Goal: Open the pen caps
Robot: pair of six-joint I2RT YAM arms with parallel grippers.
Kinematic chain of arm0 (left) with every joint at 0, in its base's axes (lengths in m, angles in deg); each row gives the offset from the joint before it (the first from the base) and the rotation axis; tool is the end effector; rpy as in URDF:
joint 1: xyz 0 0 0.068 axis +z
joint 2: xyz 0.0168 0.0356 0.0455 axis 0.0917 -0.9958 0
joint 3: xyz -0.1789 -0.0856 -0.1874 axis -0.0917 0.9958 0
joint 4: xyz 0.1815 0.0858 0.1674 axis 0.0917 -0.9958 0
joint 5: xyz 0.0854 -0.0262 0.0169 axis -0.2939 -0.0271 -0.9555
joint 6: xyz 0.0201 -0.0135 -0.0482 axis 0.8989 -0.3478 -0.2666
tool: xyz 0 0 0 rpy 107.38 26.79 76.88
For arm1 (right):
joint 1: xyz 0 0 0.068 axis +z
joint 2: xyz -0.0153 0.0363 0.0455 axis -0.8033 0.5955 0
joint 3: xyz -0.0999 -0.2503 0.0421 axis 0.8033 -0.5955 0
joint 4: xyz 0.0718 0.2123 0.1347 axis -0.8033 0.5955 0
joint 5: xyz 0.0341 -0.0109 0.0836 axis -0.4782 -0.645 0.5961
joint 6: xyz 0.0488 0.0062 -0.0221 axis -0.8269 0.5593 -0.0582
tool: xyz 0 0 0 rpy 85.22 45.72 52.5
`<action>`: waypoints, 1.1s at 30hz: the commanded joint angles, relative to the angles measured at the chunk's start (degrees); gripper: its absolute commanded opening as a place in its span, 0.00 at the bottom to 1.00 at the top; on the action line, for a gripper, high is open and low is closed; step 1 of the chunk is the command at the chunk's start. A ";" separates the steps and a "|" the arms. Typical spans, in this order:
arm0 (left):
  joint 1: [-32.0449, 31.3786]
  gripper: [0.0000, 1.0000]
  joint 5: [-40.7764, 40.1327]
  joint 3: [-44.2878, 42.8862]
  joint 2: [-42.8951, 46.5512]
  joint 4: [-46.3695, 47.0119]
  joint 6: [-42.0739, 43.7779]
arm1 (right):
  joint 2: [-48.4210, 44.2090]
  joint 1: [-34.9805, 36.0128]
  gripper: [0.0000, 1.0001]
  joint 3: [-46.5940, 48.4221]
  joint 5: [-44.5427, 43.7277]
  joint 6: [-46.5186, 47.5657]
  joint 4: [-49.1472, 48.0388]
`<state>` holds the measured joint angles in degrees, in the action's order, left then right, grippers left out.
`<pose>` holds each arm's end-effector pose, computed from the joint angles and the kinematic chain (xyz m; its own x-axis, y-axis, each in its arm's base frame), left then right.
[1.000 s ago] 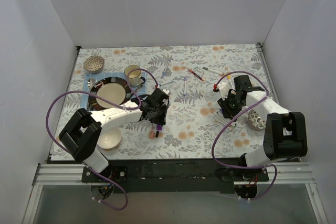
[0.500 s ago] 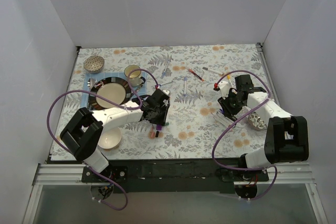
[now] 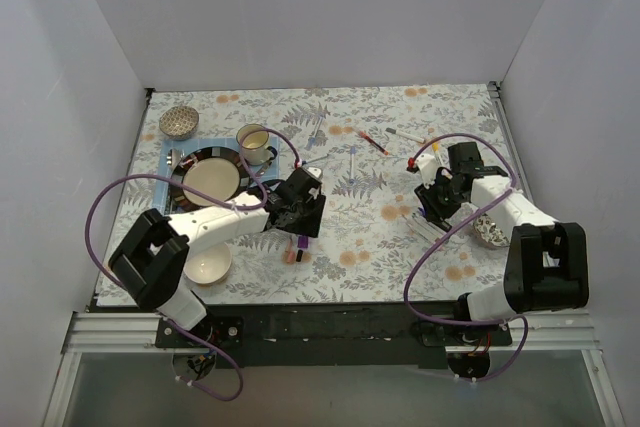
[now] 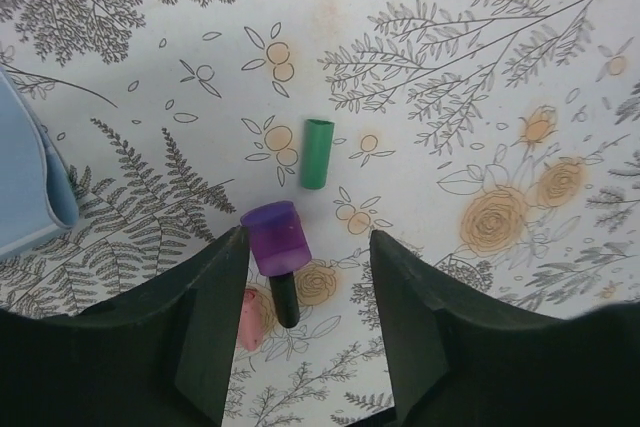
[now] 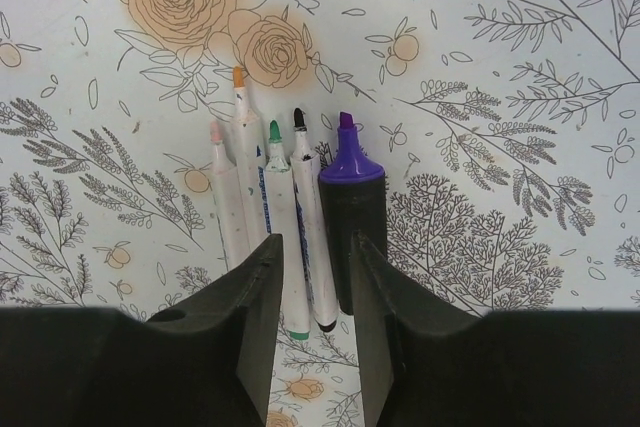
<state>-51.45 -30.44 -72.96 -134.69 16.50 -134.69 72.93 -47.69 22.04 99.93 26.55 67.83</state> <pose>0.2134 -0.2180 0.1937 -0.8850 -0.3818 -0.2663 -0.2646 0.8832 -0.3872 0.2661 0.0355 0.1958 -0.6182 -0.6314 -0.4682 -0.6888 0.7221 -0.0643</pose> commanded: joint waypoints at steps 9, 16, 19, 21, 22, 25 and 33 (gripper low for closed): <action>-0.12 0.98 -3.46 0.54 27.12 1.42 9.03 | -3.37 -1.89 0.53 4.42 2.79 -5.11 -7.34; -0.04 0.98 -13.65 12.85 40.33 5.38 11.69 | 13.23 -7.78 0.61 22.77 1.20 -8.98 -1.12; 0.05 0.98 -13.49 12.86 42.27 5.11 11.34 | 22.29 -9.36 0.63 32.53 0.68 -9.33 3.79; 0.14 0.98 -13.05 12.94 42.62 5.38 11.60 | 27.22 -9.71 0.63 37.90 -0.63 -9.42 5.04; 0.23 0.98 -12.78 12.94 42.63 5.38 11.77 | 28.62 -9.71 0.63 39.22 -1.86 -9.60 6.00; 0.32 0.98 -12.08 13.03 43.50 5.37 11.86 | 33.63 -9.80 0.63 44.32 -2.57 -9.86 7.58; 0.84 0.98 -11.47 13.82 46.40 6.25 12.13 | 40.67 -9.80 0.52 48.02 -1.08 -11.00 9.61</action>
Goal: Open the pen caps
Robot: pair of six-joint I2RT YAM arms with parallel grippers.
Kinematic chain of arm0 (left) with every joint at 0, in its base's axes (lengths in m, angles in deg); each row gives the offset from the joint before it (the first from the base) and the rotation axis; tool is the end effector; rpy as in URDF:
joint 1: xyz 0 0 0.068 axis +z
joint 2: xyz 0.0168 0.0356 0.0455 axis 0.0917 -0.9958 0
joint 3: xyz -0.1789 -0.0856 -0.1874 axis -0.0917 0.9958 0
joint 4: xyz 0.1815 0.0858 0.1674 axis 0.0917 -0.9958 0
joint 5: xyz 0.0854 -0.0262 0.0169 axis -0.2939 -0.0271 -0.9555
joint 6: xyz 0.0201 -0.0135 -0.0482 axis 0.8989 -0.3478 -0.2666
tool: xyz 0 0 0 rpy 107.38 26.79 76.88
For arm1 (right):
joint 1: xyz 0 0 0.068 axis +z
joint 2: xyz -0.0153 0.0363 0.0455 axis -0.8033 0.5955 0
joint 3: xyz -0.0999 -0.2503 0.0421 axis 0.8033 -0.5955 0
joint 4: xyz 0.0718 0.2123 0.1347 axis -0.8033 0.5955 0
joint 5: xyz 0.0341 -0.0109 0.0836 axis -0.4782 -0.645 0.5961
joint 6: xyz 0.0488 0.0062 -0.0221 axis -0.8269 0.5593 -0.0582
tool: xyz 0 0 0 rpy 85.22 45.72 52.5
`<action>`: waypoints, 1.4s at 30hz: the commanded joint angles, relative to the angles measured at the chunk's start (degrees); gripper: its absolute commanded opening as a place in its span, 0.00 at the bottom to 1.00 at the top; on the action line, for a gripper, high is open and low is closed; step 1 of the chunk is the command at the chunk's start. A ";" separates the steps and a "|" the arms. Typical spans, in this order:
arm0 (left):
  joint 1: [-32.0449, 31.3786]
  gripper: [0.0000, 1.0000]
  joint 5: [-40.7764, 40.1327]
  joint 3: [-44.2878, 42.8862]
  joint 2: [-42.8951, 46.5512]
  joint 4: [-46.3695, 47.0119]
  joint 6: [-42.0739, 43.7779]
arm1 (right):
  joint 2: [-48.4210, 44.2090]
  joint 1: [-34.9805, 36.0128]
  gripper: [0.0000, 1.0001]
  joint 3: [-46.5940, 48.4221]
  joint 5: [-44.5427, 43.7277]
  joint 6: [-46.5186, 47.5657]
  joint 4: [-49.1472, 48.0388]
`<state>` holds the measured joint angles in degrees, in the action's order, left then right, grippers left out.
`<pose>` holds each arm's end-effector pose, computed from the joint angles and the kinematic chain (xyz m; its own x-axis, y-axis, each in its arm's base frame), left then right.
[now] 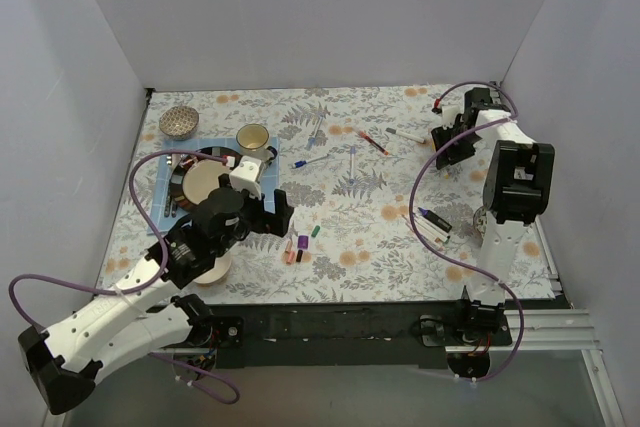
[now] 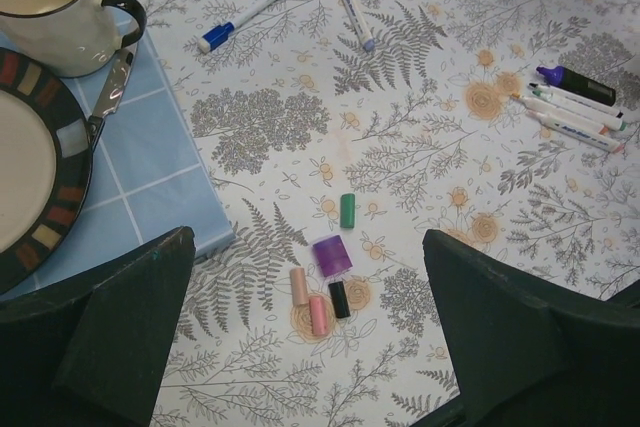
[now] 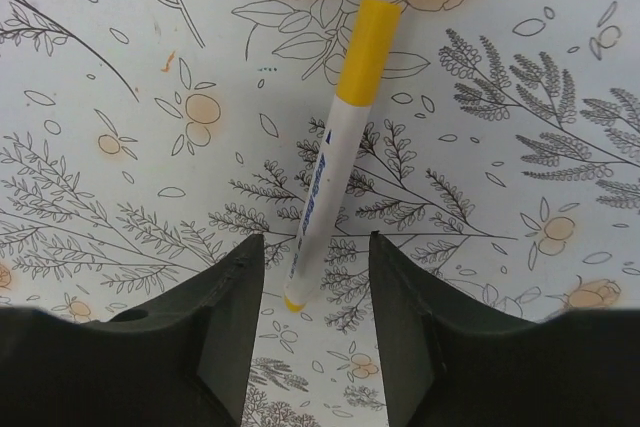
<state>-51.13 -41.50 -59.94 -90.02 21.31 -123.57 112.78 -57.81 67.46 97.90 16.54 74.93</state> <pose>0.1303 -0.1203 0.3026 -0.5962 -0.5004 -0.6278 0.0578 0.7532 -0.6552 0.4476 -0.0267 0.1804 -0.8228 -0.3626 -0.4377 -0.4043 0.9146 0.0024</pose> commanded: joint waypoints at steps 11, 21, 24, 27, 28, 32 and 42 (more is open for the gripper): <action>3.94 0.98 4.07 2.29 5.68 4.78 1.18 | 0.66 1.55 0.07 -7.31 -7.21 -0.12 -2.50; 8.86 0.98 11.53 2.73 4.55 6.98 -0.75 | -9.88 -3.11 0.01 -13.74 1.64 -3.28 -5.31; 10.62 0.98 16.01 1.85 1.82 7.59 -6.80 | -14.71 -3.20 0.01 -17.43 10.76 -4.33 -6.36; 11.06 0.98 24.25 6.58 0.51 15.57 -16.82 | -19.02 -3.02 0.01 -20.77 16.58 -5.21 -7.07; 10.98 0.98 26.12 7.82 -0.11 20.82 -19.36 | -21.29 -2.85 0.01 -22.69 20.86 -5.39 -7.25; 11.06 0.98 30.61 15.54 -6.08 40.34 -32.29 | -25.97 -0.22 0.01 -27.61 31.34 -5.92 -8.12; 9.40 0.98 28.96 5.20 -36.04 63.14 -39.34 | -30.37 11.37 0.01 -32.03 49.20 -3.81 -8.22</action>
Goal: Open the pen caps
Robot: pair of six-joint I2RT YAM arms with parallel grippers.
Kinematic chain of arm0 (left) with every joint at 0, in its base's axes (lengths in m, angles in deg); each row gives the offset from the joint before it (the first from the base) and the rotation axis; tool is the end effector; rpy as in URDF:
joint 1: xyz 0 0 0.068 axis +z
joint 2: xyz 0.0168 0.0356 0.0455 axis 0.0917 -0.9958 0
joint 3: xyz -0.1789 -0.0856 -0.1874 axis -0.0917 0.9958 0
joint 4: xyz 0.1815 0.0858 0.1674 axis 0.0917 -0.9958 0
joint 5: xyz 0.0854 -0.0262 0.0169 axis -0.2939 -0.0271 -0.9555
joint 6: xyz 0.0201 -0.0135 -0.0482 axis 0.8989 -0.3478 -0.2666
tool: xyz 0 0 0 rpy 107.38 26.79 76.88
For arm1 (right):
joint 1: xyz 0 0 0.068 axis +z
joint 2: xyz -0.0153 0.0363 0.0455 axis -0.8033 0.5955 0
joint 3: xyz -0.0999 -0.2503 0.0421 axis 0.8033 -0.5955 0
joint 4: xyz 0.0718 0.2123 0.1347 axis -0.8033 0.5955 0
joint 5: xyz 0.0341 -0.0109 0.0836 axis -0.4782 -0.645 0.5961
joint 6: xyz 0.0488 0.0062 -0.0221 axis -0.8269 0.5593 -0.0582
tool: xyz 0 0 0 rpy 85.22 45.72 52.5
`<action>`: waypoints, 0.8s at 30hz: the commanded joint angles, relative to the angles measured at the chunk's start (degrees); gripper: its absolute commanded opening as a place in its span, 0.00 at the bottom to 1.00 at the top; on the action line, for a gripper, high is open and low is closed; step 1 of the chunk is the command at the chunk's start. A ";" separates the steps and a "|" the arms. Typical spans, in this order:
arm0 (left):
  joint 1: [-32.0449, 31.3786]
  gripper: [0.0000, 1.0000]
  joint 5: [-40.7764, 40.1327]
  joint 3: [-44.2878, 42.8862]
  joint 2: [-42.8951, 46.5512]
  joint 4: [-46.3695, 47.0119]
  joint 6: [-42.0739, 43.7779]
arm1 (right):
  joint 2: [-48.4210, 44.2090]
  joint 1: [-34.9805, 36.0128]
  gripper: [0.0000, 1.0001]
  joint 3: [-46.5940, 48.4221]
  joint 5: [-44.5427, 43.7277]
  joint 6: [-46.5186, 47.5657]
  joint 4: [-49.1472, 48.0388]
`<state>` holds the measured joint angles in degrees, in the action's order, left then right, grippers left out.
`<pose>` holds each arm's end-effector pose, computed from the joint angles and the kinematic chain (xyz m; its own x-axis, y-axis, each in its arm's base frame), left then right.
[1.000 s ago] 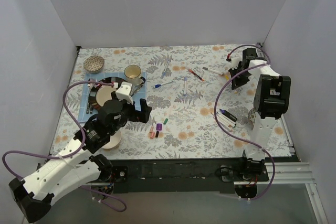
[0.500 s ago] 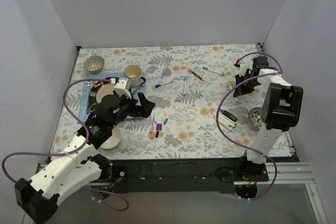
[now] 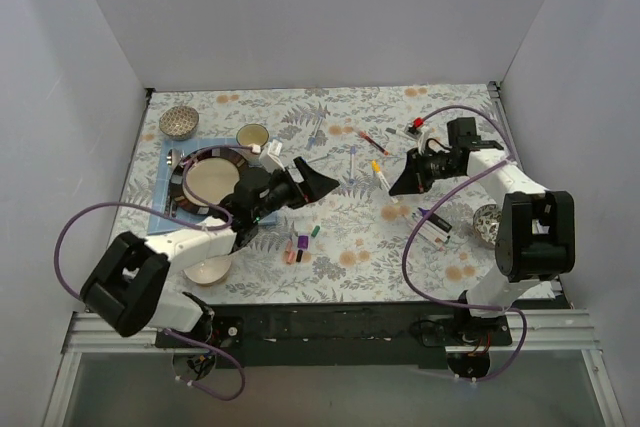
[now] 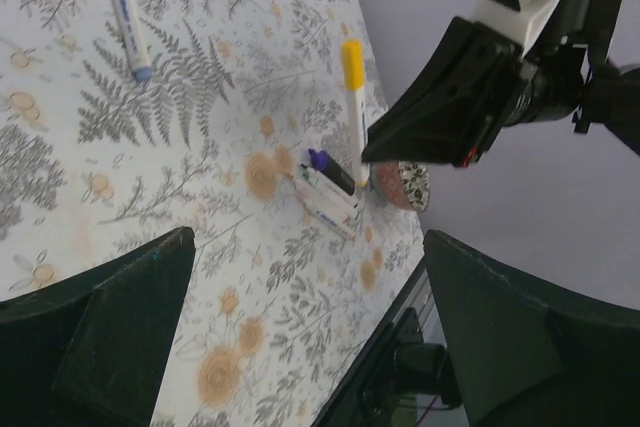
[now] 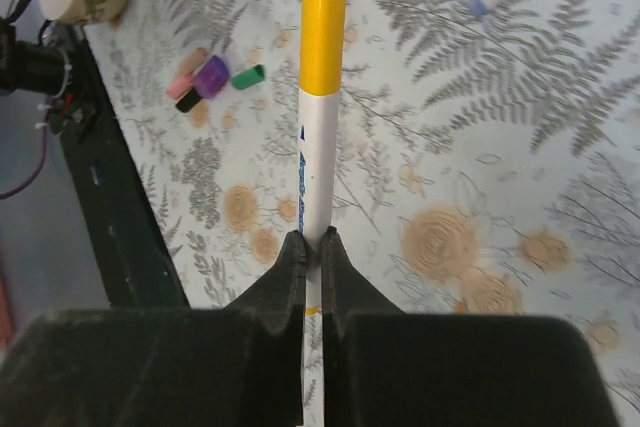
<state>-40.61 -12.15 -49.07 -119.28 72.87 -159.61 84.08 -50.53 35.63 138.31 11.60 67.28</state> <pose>0.2188 -0.1653 0.2194 -0.7442 -0.6655 0.0565 -0.2036 0.1455 -0.9682 0.3200 0.0445 0.2220 -0.6856 -0.2512 -0.6832 -0.6865 0.5354 0.4920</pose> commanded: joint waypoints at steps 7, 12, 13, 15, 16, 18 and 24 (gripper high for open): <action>-2.97 0.93 -3.83 -12.87 -17.16 13.34 -3.12 | -0.79 8.42 0.01 0.15 10.64 2.98 0.93; -4.20 0.84 -3.48 -15.60 -19.98 13.08 -2.60 | -0.18 9.03 0.01 0.24 10.90 3.07 1.11; -4.28 0.81 -3.39 -15.86 -20.68 13.08 -2.51 | -0.35 9.04 0.01 0.15 10.99 3.15 1.11; -4.55 0.79 -3.13 -16.22 -21.12 13.25 -2.33 | -0.44 9.04 0.01 0.24 11.16 3.24 1.11; -4.55 0.76 -3.13 -16.31 -21.65 13.52 -2.16 | -0.35 9.04 0.01 0.24 11.34 3.33 1.19; -4.64 0.69 -2.16 -16.39 -22.18 14.39 -1.89 | -0.26 9.04 0.01 0.32 11.25 3.42 1.28; -4.64 0.73 -3.38 -16.13 -20.69 10.45 3.54 | 0.70 9.03 0.01 0.24 8.53 4.03 1.37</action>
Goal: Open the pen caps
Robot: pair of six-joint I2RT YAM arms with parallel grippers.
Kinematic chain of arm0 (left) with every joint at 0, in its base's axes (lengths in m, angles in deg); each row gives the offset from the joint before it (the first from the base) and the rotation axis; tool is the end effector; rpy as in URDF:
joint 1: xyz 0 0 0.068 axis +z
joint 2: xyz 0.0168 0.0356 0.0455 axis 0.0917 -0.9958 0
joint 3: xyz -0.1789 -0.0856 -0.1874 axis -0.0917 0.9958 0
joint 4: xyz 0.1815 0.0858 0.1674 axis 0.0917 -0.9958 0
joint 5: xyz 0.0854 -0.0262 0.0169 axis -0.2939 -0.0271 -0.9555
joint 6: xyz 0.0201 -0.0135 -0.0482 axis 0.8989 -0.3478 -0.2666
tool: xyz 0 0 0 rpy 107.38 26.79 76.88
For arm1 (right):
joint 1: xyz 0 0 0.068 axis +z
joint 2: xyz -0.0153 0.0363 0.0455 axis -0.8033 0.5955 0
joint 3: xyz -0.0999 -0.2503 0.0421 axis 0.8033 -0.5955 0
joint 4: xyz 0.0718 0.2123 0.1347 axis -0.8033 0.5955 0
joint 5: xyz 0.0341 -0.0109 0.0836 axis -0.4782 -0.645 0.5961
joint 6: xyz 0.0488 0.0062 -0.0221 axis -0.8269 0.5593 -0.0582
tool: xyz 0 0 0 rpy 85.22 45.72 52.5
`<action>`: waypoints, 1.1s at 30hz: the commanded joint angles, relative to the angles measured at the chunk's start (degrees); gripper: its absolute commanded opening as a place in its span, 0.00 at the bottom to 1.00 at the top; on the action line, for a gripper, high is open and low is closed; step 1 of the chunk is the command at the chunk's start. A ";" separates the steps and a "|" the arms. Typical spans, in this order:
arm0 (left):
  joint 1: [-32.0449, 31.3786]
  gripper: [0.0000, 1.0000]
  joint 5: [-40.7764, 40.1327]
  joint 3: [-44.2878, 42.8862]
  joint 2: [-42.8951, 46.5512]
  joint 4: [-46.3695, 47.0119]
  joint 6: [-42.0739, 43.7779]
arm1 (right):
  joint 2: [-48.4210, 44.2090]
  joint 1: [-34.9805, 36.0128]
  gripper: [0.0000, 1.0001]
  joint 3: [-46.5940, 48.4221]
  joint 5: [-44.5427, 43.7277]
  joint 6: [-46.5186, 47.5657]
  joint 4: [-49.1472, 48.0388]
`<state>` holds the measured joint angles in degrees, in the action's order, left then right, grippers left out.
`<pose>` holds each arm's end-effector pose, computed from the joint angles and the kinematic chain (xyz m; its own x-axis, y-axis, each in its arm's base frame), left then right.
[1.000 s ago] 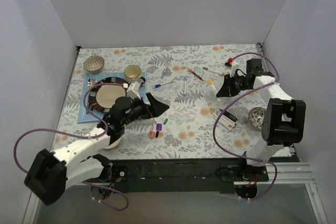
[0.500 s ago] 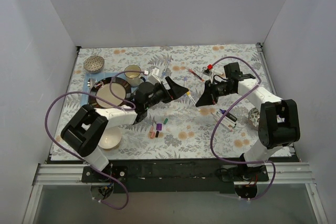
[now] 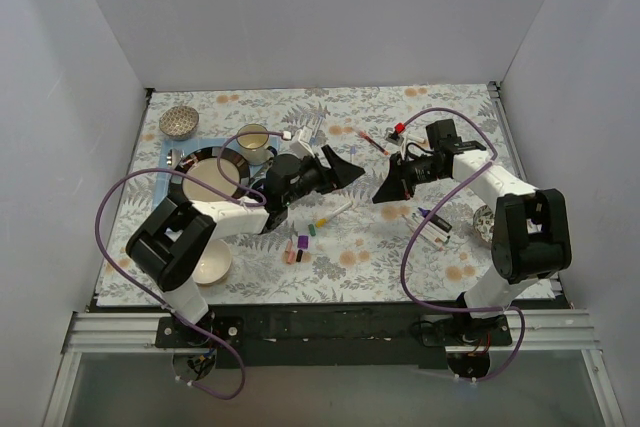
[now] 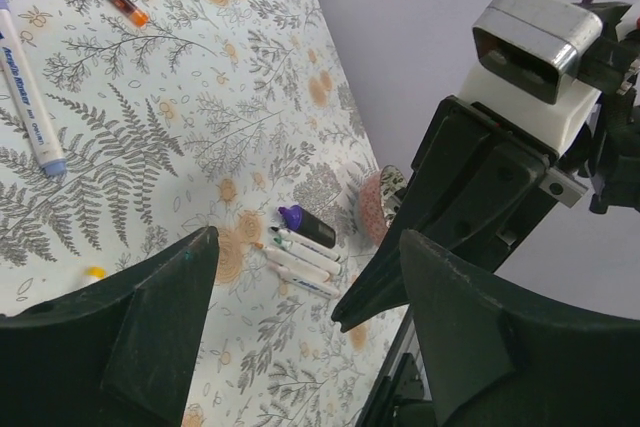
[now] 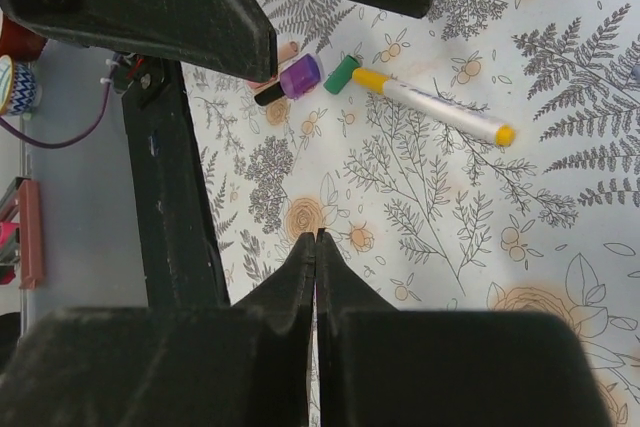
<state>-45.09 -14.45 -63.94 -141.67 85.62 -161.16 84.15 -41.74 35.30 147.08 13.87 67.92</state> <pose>0.2727 -0.2364 0.2096 -0.7692 -0.6365 0.0564 -0.1439 0.0866 -0.9858 0.3051 0.0951 0.2236 -0.6167 -0.3201 -0.7191 -0.7865 0.2893 0.5457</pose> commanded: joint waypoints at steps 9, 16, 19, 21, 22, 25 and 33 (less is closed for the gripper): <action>0.72 0.88 -13.74 -1.97 19.94 -25.57 23.01 | 1.60 2.26 0.36 1.62 -1.64 20.54 10.65; 1.60 0.98 -18.24 -0.92 38.75 -44.21 32.34 | -4.79 14.03 0.59 -6.28 -14.80 39.50 3.22; 1.60 0.98 -19.19 -0.13 44.65 -50.72 36.81 | -6.31 20.98 0.70 -9.45 -23.51 49.89 2.50; 1.69 0.98 -23.49 3.45 47.65 -52.04 38.85 | -5.61 24.41 0.75 -7.63 -28.24 53.70 1.70; 1.69 0.98 -25.16 4.96 49.06 -52.05 39.47 | -3.25 25.11 0.75 -5.78 -29.32 53.88 2.31; 1.69 0.98 -27.54 6.82 53.11 -53.80 41.05 | 3.70 26.96 0.74 4.15 -30.12 54.14 8.11; 1.95 0.98 -28.61 8.40 60.84 -52.93 42.81 | 18.89 30.75 0.69 21.20 -38.19 49.41 14.25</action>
<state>-43.56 -41.50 -55.98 -84.53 32.81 -120.53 97.41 -12.70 49.31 114.16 64.69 76.51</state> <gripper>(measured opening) 0.982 0.713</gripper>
